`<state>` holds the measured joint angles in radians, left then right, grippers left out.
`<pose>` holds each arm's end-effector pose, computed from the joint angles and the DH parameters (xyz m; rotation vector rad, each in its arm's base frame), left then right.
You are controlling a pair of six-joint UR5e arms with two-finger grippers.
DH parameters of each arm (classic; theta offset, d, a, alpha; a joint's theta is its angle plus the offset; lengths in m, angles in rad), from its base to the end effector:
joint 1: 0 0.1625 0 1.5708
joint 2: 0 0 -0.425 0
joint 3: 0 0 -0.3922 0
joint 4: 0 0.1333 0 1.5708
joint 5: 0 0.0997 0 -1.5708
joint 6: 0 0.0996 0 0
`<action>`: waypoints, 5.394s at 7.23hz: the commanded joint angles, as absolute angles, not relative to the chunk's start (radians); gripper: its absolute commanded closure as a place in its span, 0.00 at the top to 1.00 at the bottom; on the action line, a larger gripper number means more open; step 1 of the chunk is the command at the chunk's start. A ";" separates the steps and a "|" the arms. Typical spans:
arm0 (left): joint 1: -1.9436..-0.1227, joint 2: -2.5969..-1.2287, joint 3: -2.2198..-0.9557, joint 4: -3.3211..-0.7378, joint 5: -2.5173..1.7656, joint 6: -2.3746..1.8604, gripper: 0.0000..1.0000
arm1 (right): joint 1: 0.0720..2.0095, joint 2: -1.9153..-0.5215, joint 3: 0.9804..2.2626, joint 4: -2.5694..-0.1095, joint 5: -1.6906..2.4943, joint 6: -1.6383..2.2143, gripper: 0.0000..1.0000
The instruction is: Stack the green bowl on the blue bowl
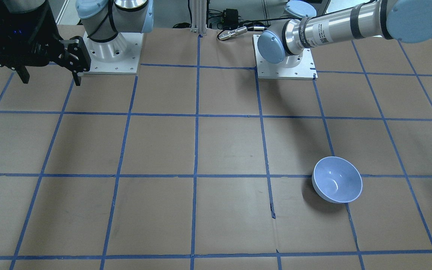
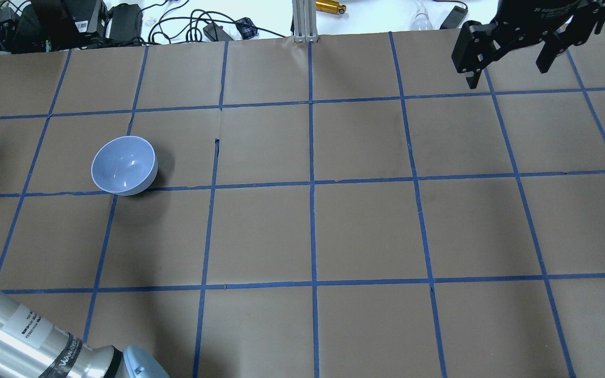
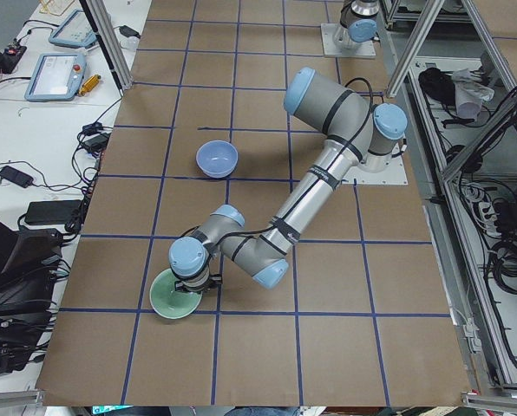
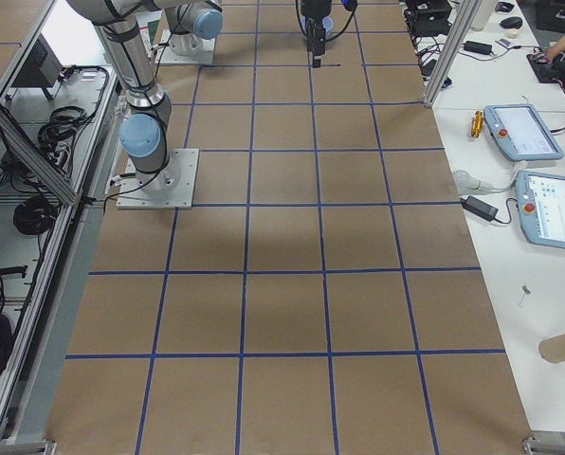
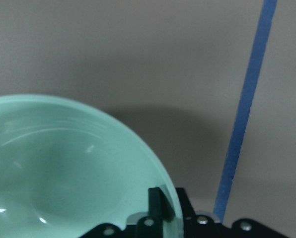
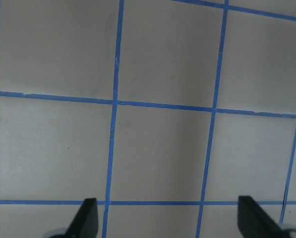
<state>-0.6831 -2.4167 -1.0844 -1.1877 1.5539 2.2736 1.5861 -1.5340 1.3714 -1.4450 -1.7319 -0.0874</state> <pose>0.5254 -0.6016 0.2091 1.9919 2.3985 -0.0260 0.1251 -0.5041 0.5561 0.1485 -2.9752 0.0461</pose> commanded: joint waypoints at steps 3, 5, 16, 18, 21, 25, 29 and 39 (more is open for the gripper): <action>-0.684 -2.413 -1.085 -1.187 1.554 2.276 0.00 | 1.586 -1.534 1.371 -1.445 -1.732 -0.087 1.00; -0.684 -2.410 -1.085 -1.187 1.554 2.276 0.00 | 1.586 -1.534 1.371 -1.445 -1.732 -0.087 1.00; -1.009 -1.841 -1.570 -1.255 1.566 2.200 0.00 | 1.586 -1.534 1.371 -1.445 -1.732 -0.087 1.00; -1.115 -1.748 -1.710 -1.249 1.566 2.079 0.00 | 1.586 -1.534 1.371 -1.445 -1.732 -0.087 1.00; -1.143 -1.672 -1.903 -1.117 1.532 2.008 0.00 | 1.586 -1.534 1.371 -1.445 -1.732 -0.087 1.00; -1.150 -1.693 -1.960 -1.031 1.522 2.008 0.00 | 1.586 -1.534 1.371 -1.445 -1.732 -0.087 1.00; -1.150 -1.700 -1.956 -1.034 1.496 1.933 1.00 | 1.586 -1.534 1.371 -1.445 -1.732 -0.087 1.00; -1.451 -1.598 -1.635 -1.466 1.503 0.957 1.00 | 1.586 -1.534 1.371 -1.445 -1.732 -0.087 1.00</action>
<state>-1.3985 -1.5977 -1.6646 -1.4334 1.5016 1.1225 1.5861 -1.5340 1.3714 -1.4450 -1.7318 -0.0875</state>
